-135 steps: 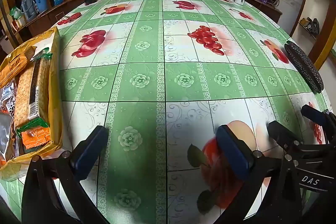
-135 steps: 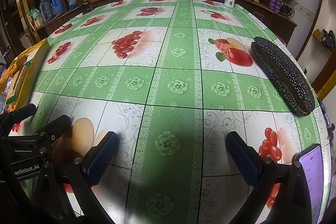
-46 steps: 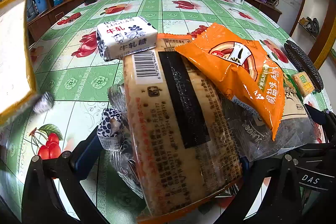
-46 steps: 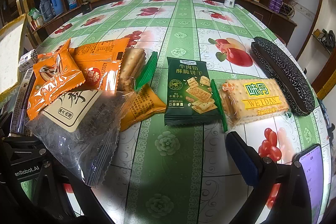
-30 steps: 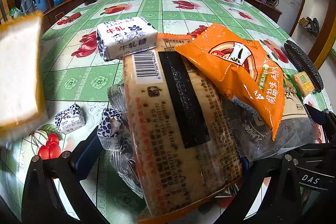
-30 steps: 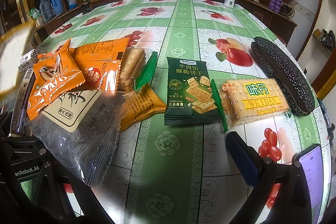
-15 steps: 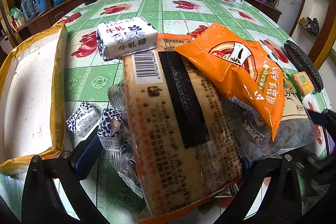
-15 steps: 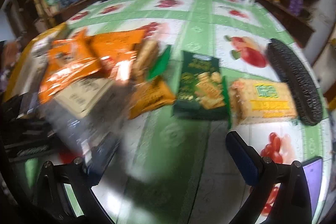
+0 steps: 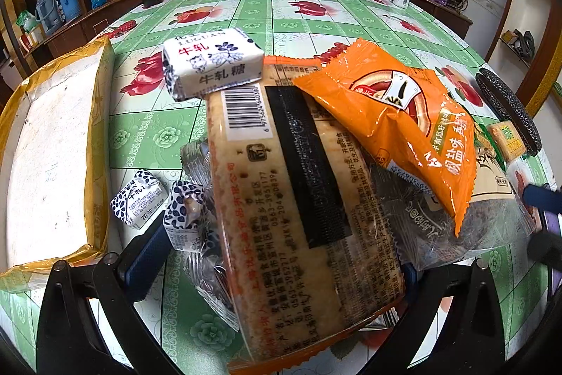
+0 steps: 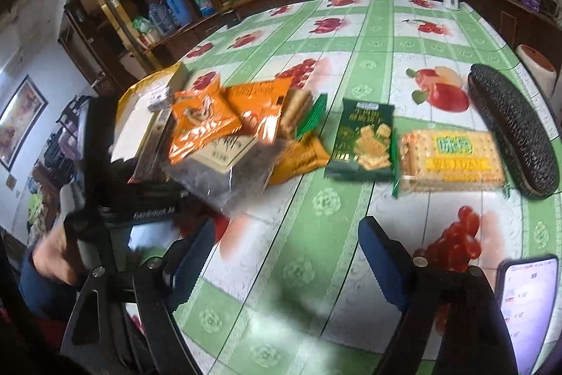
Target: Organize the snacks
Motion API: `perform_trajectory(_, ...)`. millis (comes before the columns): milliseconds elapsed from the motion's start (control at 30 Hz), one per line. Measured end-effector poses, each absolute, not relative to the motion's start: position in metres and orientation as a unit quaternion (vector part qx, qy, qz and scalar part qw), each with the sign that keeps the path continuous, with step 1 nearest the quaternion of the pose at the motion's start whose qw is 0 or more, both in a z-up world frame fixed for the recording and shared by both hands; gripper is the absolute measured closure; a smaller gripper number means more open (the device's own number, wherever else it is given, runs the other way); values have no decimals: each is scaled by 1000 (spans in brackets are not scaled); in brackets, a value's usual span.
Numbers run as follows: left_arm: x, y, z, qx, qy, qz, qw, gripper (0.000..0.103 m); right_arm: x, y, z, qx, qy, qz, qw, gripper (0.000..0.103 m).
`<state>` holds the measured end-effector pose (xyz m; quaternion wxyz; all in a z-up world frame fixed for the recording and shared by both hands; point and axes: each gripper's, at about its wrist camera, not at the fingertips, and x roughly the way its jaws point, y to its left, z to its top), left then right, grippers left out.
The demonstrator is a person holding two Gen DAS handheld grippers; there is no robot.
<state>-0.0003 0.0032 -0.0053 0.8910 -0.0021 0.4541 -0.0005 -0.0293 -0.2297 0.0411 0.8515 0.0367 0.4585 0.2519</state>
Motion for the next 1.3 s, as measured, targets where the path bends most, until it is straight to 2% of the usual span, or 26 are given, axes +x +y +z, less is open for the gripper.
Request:
perform_trajectory(67, -2, 2, -5, -2, 455, 5, 890, 0, -24, -229, 44, 42, 458, 243, 854, 19)
perform_trajectory(133, -5, 2, -2, 9, 467, -22, 884, 0, -19, -227, 45, 53, 460, 244, 852, 27)
perform_trajectory(167, -7, 2, 1, 17, 474, -37, 879, 0, -16, -226, 47, 56, 458, 248, 852, 28)
perform_trajectory(433, -55, 32, 20, -24, 490, -148, 859, 0, 6, -205, 55, 65, 451, 288, 842, 28)
perform_trajectory(567, -76, 43, 35, -24, 469, -148, 870, 0, 21, -190, 33, 82, 484, 311, 814, 28)
perform_trajectory(700, -92, 63, 47, -37, 454, -146, 878, 0, 2, -177, 25, 77, 512, 353, 780, 26)
perform_trajectory(800, -95, 72, 49, -36, 447, -143, 882, 0, -25, -169, 29, 46, 519, 393, 757, 26)
perform_trajectory(967, -94, 76, 47, -43, 445, -143, 883, 0, -51, -154, 33, -46, 500, 380, 776, 23)
perform_trajectory(1300, -92, 77, 49, -55, 445, -141, 883, 0, -49, -118, 24, -99, 508, 329, 790, 23)
